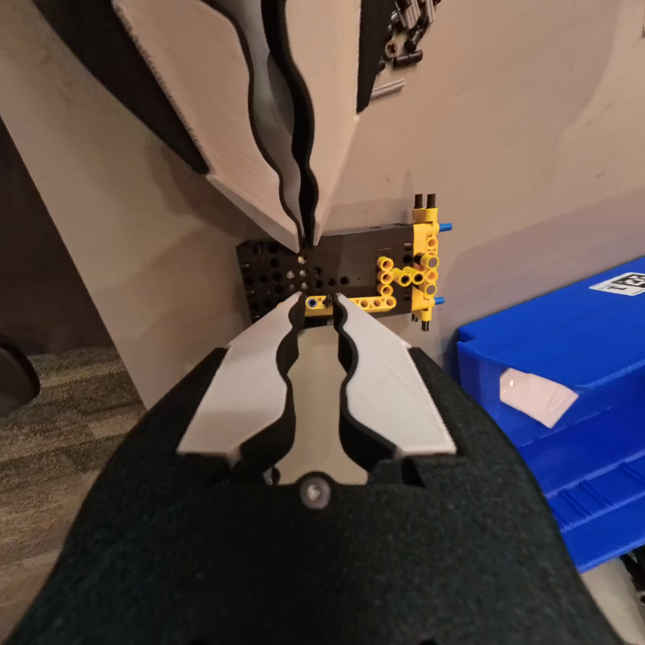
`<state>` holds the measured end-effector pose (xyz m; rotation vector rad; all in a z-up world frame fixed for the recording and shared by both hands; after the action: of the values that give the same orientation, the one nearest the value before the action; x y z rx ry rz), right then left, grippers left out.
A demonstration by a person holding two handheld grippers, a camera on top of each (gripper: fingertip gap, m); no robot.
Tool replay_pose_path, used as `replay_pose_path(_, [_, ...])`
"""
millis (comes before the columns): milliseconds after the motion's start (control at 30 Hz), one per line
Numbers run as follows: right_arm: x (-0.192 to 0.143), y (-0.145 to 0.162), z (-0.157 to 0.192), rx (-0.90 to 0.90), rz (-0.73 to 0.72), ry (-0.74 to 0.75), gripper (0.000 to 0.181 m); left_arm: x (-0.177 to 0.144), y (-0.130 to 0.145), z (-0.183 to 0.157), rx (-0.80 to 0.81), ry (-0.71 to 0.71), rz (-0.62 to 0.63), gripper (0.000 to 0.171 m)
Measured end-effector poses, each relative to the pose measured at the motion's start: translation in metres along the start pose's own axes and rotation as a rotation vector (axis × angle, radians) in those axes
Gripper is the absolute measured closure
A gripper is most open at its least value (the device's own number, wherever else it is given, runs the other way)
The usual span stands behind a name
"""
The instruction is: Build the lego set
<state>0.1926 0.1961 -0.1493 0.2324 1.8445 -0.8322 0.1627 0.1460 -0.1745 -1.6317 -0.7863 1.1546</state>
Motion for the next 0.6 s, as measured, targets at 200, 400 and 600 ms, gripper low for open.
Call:
replay_pose_path(200, [-0.008, 0.008, 0.000, 0.044, -0.067, 0.014, 0.166, 0.000, 0.000, -0.001, 0.012, -0.001, 0.011, 0.167])
replay_pose_path(400, [-0.011, 0.014, 0.000, 0.038, -0.049, 0.022, 0.166, 0.000, 0.000, 0.000, -0.004, 0.006, 0.007, 0.167])
replay_pose_path(600, [-0.011, 0.013, 0.000, 0.022, -0.040, 0.011, 0.166, 0.000, 0.000, 0.000, -0.016, 0.013, 0.001, 0.167])
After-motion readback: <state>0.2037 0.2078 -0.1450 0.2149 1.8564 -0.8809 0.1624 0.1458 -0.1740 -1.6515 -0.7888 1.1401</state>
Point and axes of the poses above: each gripper's, where its closed fingertips meet, x out along the fingers, y out of its underside, z = x × y across the jaws, the point moved 4 cm from there along -x, back along the fingers, and after that the axes turned 15 degrees about -z, right-handed, at the moved point
